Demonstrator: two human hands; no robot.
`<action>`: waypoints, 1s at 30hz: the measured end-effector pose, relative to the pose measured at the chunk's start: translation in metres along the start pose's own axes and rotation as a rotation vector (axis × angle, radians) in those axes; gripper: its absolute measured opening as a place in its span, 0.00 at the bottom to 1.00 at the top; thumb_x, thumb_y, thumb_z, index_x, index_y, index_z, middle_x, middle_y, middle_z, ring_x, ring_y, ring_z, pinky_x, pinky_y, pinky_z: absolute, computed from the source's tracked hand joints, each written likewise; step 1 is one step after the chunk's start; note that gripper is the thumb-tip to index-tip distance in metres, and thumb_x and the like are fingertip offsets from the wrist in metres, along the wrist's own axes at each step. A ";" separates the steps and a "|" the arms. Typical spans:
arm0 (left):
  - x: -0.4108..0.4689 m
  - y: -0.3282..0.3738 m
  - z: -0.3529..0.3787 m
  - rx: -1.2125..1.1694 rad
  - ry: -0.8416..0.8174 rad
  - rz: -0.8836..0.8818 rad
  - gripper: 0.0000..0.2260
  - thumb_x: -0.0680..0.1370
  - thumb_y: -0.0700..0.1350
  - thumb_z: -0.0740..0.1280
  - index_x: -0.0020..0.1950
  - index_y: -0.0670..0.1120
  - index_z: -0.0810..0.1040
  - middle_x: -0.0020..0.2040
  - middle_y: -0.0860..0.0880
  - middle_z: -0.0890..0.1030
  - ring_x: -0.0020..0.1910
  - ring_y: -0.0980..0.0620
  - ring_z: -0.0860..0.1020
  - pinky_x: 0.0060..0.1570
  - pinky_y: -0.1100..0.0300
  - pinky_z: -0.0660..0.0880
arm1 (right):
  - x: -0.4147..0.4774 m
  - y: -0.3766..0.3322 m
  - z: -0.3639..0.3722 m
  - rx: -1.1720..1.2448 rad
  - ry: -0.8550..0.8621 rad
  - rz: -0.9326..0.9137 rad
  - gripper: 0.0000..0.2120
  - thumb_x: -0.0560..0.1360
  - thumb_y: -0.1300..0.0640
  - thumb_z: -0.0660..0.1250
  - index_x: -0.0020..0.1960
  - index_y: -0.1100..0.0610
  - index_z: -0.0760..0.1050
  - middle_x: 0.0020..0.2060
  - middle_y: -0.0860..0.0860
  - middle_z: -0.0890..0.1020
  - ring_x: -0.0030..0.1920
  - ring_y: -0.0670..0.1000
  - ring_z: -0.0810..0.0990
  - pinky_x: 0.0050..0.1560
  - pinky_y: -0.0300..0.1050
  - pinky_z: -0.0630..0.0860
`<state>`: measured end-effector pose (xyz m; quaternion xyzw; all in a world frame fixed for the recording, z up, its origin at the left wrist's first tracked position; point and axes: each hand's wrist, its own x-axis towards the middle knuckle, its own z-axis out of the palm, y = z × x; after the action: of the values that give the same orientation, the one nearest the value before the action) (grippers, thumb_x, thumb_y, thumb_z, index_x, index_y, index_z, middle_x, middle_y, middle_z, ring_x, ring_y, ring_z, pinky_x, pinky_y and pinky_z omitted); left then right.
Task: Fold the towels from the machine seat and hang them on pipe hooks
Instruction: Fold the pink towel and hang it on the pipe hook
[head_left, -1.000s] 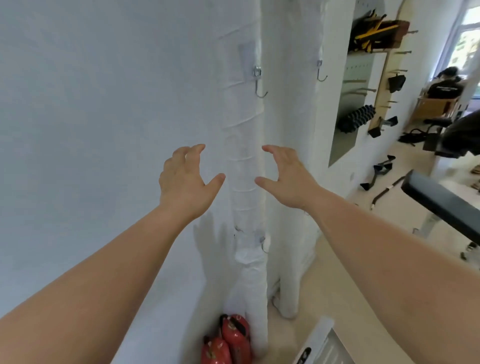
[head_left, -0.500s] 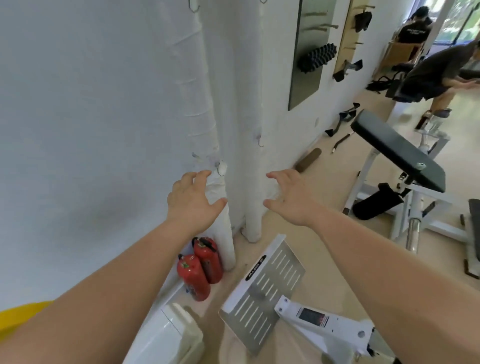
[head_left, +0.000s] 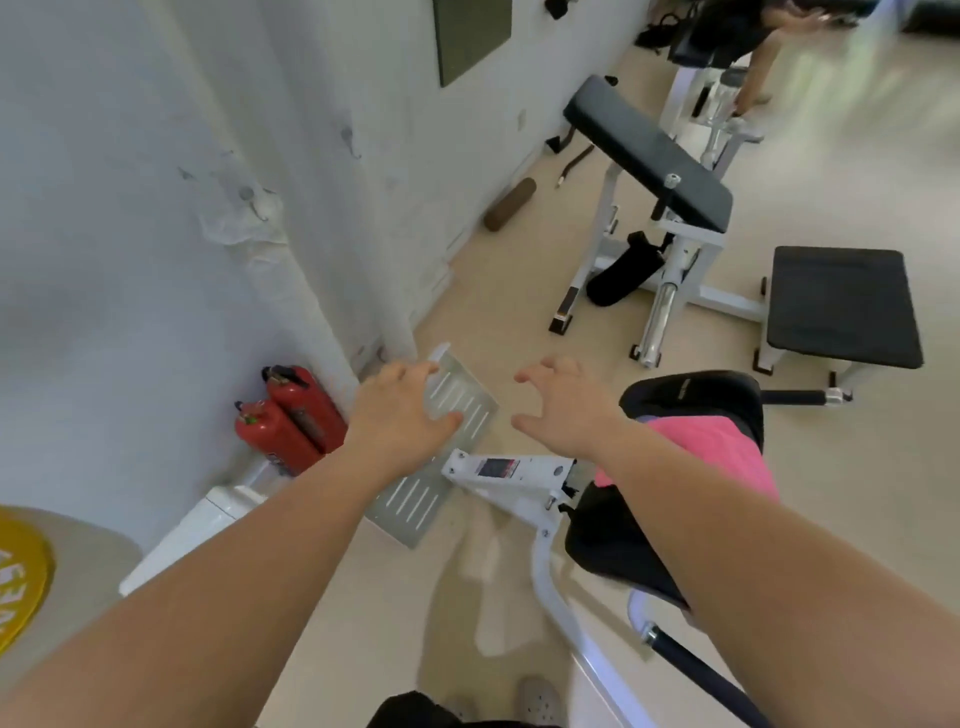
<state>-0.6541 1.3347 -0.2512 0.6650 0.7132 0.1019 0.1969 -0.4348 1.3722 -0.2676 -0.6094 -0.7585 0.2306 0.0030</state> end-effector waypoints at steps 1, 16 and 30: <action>-0.002 0.011 0.014 -0.021 -0.038 0.039 0.30 0.75 0.60 0.69 0.75 0.52 0.67 0.72 0.47 0.69 0.71 0.44 0.67 0.69 0.49 0.66 | -0.014 0.014 0.004 -0.007 0.008 0.051 0.29 0.77 0.41 0.66 0.75 0.44 0.64 0.76 0.52 0.62 0.74 0.58 0.63 0.70 0.57 0.65; -0.033 0.137 0.179 0.066 -0.557 0.200 0.32 0.76 0.60 0.68 0.77 0.54 0.62 0.72 0.44 0.68 0.70 0.41 0.67 0.67 0.46 0.69 | -0.146 0.214 0.069 0.001 -0.221 0.459 0.29 0.76 0.39 0.64 0.75 0.42 0.62 0.74 0.51 0.65 0.72 0.62 0.65 0.66 0.56 0.66; -0.010 0.203 0.313 0.150 -0.748 0.315 0.32 0.75 0.59 0.68 0.77 0.51 0.65 0.77 0.49 0.65 0.72 0.44 0.69 0.66 0.44 0.72 | -0.131 0.321 0.132 0.121 -0.209 0.309 0.32 0.68 0.55 0.70 0.72 0.48 0.71 0.68 0.49 0.71 0.64 0.59 0.71 0.55 0.54 0.78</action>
<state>-0.3389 1.3078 -0.4493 0.7698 0.4871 -0.1701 0.3757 -0.1427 1.2538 -0.4631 -0.6901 -0.6370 0.3353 -0.0746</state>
